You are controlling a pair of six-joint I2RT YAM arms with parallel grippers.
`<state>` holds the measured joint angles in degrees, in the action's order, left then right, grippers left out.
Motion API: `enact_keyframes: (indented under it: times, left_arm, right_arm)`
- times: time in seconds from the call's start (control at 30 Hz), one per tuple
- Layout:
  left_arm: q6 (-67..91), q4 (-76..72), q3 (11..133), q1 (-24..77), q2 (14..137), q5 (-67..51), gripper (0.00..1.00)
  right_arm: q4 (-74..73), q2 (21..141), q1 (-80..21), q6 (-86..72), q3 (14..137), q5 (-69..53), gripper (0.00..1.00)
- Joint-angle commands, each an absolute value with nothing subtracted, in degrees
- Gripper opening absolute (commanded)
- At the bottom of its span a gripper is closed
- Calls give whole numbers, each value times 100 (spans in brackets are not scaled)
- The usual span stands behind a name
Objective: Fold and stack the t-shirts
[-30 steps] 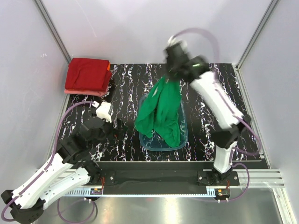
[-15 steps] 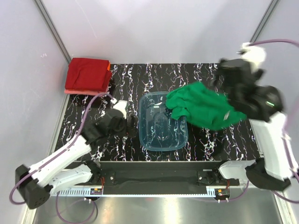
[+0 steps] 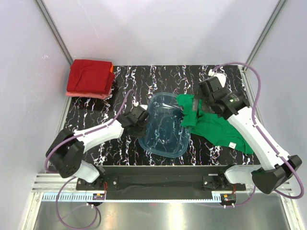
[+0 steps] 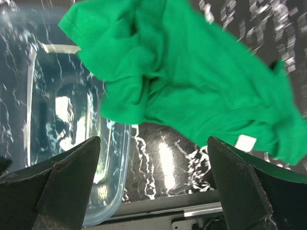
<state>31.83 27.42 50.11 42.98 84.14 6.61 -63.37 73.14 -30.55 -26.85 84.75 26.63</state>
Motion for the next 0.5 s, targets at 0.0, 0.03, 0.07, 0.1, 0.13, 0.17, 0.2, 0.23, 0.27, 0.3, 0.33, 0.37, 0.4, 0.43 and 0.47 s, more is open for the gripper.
enact_keyframes:
  times: [0.0,0.03,0.07,0.1,0.13,0.17,0.2,0.23,0.27,0.3,0.33,0.37,0.4,0.43,0.47]
  left_arm:
    - [3199,3487,5519,4280,8306,1502,0]
    - [3217,4029,5572,4263,8245,1834,0]
    - [3278,4304,5651,4245,8061,2194,0]
    - [3296,4576,5669,4228,7946,2397,0]
    - [3409,5153,5695,4158,7693,2617,0]
    - [3419,5411,5687,4096,7551,2784,0]
    - [3393,5632,5678,4017,7402,2969,2]
    - [3366,6034,5660,3860,7261,3101,5]
    - [3679,6334,5834,3789,7025,3337,21]
    - [3535,6424,5932,3788,6892,3270,22]
    - [3342,6529,6011,3753,6778,3287,24]
    - [3357,6652,6177,3675,6585,3452,41]
    - [3305,6723,6187,3543,6479,3698,49]
    - [3035,6758,6187,3203,6330,3718,60]
    - [3093,6846,6248,3008,6267,3770,70]
  right_arm:
    - [-5513,7260,-2805,-2734,8061,1987,100]
    - [-5459,7295,-2752,-2716,7868,1821,99]
    - [-5371,7312,-2681,-2716,7701,1767,100]
    - [-5318,7330,-2655,-2716,7630,1714,100]
    - [-5256,7347,-2637,-2707,7559,1583,100]
    - [-5195,7348,-2628,-2707,7480,1512,100]
    - [-5046,7348,-2628,-2698,7419,1425,100]
    - [-4984,7374,-2619,-2707,7322,1311,100]
    - [-4949,7400,-2619,-2707,7295,1266,100]
    - [-4879,7418,-2619,-2698,7286,1205,100]
    - [-4861,7488,-2619,-2663,7286,1152,100]
    - [-4852,7523,-2610,-2646,7304,1134,100]
    - [-4852,7550,-2610,-2619,7347,1108,100]
    - [-4843,7593,-2610,-2576,7365,1064,100]
    - [-4843,7602,-2602,-2566,7383,1037,100]
